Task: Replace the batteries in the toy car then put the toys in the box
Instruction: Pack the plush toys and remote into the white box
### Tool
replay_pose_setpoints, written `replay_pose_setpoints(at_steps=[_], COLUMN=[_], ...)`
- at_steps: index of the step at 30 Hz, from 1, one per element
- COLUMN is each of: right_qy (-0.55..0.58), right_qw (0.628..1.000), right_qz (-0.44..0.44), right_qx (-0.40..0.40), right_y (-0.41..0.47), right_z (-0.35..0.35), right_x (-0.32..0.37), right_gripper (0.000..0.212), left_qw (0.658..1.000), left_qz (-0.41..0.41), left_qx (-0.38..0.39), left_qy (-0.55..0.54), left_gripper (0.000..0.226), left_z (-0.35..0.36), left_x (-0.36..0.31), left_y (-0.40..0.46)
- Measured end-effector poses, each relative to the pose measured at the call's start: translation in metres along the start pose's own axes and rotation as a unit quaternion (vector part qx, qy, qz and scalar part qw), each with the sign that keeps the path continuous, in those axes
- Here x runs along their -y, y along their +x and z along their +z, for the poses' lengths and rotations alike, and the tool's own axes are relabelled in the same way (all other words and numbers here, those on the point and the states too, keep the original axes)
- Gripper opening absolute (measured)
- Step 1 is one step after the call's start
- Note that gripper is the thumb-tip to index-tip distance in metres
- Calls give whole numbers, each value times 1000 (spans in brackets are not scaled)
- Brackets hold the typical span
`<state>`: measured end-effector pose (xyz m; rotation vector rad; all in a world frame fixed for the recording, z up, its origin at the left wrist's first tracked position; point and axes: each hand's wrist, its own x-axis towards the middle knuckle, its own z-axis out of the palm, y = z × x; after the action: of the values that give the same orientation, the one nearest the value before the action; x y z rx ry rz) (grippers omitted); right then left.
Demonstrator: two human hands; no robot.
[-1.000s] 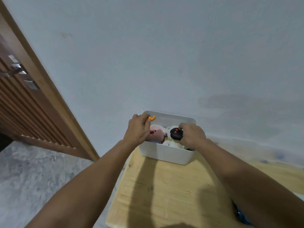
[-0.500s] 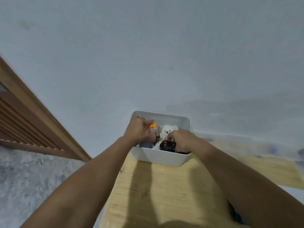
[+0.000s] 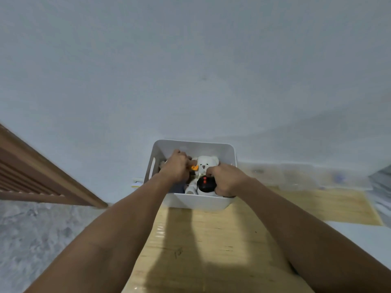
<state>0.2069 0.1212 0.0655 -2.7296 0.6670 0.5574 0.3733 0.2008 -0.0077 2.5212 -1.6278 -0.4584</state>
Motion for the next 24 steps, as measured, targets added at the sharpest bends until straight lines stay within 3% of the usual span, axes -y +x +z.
replay_pose_setpoints(at_steps=[4,8,14,17,20,24], right_qy=[3,9,15,14,17,14], right_qw=[1000,1000,1000,1000,1000,1000], right_qz=[8,10,16,16,14,13], right_qx=[-2,-6,-2,-5,-9,-11], right_y=[3,5,8,7,6,6], right_z=[2,4,5,6,7,8], right_x=[-1,0,-2,-2,-4,-4], right_gripper=[43,42,43,43,44,43], left_qw=[998,995,983,986,994,979], left_qz=[43,19,110,115,87,28], left_qx=[-47,-94,-143,-123,-53,-10], left_qy=[23,-20,40,-18,-39,-200], left_gripper=[24,37,37,39,35,35], left_z=[8,13,6,3,2,0], left_x=[6,15,8,5,1,5], left_y=[6,6,7,5,1,-5])
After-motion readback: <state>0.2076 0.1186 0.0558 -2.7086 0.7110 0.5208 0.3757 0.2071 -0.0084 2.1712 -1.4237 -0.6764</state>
